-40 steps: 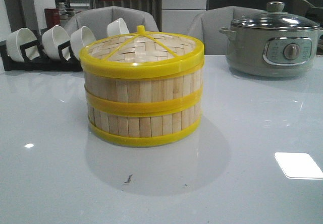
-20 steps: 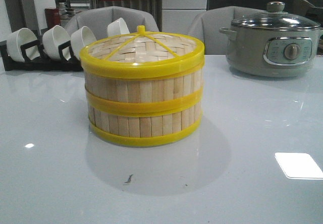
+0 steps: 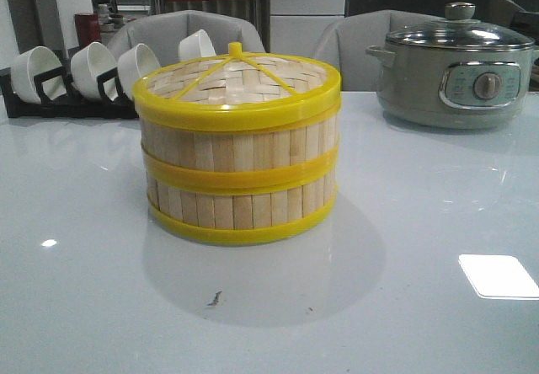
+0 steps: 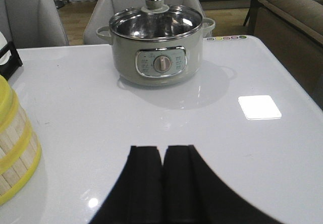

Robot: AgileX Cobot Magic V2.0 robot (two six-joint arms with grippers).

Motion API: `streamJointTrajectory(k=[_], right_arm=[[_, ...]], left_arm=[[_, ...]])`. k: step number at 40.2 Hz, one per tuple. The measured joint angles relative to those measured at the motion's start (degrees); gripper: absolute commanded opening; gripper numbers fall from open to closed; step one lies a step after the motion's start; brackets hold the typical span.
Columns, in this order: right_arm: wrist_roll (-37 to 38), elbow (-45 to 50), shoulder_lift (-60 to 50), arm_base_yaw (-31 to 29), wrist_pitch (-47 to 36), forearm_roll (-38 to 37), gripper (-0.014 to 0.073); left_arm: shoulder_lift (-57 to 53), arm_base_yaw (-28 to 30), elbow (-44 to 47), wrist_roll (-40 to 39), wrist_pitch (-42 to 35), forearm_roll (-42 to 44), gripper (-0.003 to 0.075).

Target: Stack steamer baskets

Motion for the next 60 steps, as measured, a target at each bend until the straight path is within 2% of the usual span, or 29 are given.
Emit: streamJointTrajectory(k=[47, 53, 60], right_arm=[[0.5, 0.5, -2.6, 0.0, -0.2, 1.0, 0.0027], [0.8, 5.1, -6.5, 0.0, -1.5, 2.4, 0.0027], [0.8, 16.2, -12.8, 0.0, -5.9, 3.4, 0.0027]], left_arm=[[0.0, 0.0, 0.0, 0.0, 0.4, 0.0, 0.0085], [0.0, 0.0, 0.0, 0.0, 0.4, 0.0, 0.0085], [0.0, 0.0, 0.0, 0.0, 0.4, 0.0, 0.0085]])
